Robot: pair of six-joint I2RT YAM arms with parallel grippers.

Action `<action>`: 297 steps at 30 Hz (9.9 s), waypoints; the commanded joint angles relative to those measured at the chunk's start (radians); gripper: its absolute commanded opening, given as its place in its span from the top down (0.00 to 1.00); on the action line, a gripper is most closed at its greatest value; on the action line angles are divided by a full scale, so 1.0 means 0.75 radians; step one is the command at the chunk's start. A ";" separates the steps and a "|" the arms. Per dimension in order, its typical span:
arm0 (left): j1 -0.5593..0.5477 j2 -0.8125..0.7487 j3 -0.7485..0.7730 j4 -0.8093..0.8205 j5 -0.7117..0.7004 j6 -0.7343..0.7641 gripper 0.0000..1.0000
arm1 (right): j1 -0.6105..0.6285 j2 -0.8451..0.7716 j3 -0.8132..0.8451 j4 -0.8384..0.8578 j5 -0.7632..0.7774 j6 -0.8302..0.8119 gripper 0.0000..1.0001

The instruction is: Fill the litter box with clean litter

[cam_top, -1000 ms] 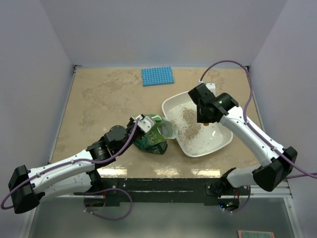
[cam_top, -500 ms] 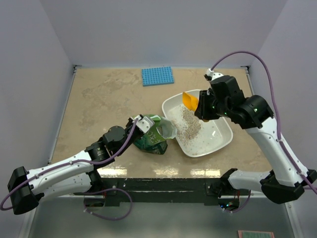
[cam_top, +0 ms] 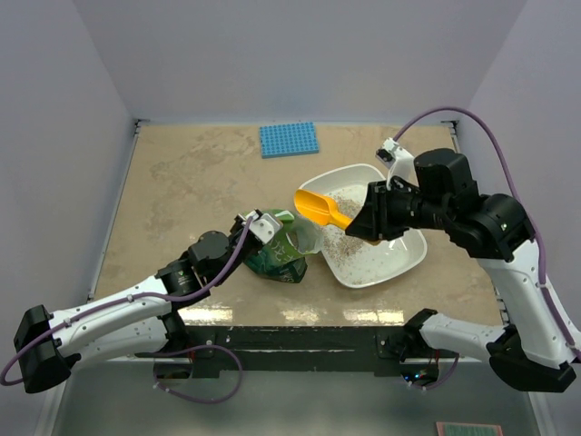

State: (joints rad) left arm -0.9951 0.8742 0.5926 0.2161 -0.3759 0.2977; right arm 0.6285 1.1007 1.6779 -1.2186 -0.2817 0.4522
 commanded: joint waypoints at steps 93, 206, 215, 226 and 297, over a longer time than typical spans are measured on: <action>-0.240 -0.139 -0.087 0.047 0.270 0.182 1.00 | -0.208 0.572 -1.750 3.222 -0.846 1.291 1.00; -0.252 0.088 -0.046 0.096 -0.192 0.190 1.00 | -0.208 -1.470 -1.196 0.477 -0.021 1.268 1.00; -0.252 0.062 -0.040 0.090 -0.166 0.165 1.00 | -0.206 -1.470 -1.153 0.406 0.236 1.318 1.00; -0.252 0.006 -0.044 0.082 -0.155 0.153 1.00 | -0.206 -1.386 -1.333 0.295 0.521 1.228 1.00; -0.252 -0.114 -0.038 0.133 -0.298 0.245 1.00 | -0.024 -0.148 -0.153 0.424 0.108 0.184 1.00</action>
State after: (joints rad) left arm -1.1873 0.8597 0.5461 0.2760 -0.5003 0.4377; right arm 0.6094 1.0573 1.6421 -1.0943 -0.0872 0.5323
